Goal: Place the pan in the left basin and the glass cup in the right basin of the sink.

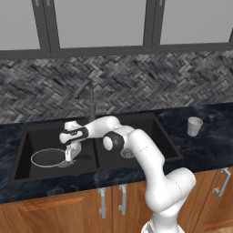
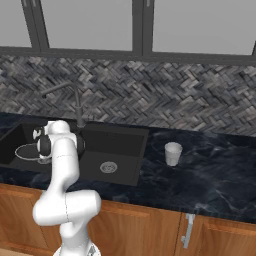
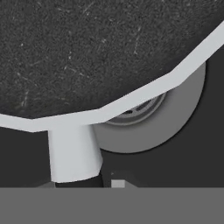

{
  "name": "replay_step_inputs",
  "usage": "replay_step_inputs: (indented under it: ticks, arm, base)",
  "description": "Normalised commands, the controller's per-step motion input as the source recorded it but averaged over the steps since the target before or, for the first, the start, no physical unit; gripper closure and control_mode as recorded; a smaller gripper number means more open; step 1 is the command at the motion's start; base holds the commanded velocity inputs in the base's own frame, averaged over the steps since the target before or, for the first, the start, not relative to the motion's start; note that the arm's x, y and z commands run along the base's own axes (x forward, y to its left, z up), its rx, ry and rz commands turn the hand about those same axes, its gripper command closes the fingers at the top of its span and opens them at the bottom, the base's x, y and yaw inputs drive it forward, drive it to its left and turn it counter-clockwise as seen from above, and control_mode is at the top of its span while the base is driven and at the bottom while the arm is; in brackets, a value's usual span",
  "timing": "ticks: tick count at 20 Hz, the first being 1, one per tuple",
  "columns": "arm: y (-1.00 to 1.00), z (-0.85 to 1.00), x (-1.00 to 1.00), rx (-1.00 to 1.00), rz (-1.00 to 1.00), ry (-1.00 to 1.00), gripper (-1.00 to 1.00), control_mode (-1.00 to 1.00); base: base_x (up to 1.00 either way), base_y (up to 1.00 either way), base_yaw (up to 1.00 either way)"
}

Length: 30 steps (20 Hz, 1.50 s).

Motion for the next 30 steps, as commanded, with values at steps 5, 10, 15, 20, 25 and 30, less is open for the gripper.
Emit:
replay_step_inputs:
  ticks: [5,10,15,20,25,30]
  arm:
    - [0.2,-0.33,-0.01,0.0,-0.11,0.0,1.0,-1.0]
    - [0.2,-0.24,-0.06,-0.05,-0.11,-0.01,-1.0,-1.0]
    - [0.15,-0.13,-0.05,-0.12,-0.16,-0.03,-1.0,-1.0]
    - [0.11,-0.03,-0.04,-0.17,-0.16,0.0,-1.0,-1.0]
    - [0.06,0.03,-0.07,-0.11,-0.14,-0.03,-1.0,-1.0]
    - [0.07,0.18,-0.07,-0.1,-0.15,-0.03,-1.0,-1.0]
  base:
    - [0.0,0.0,0.0]
    - [0.0,0.0,0.0]
    - [0.0,0.0,0.0]
    - [0.0,0.0,0.0]
    - [0.0,0.0,0.0]
    - [0.0,0.0,0.0]
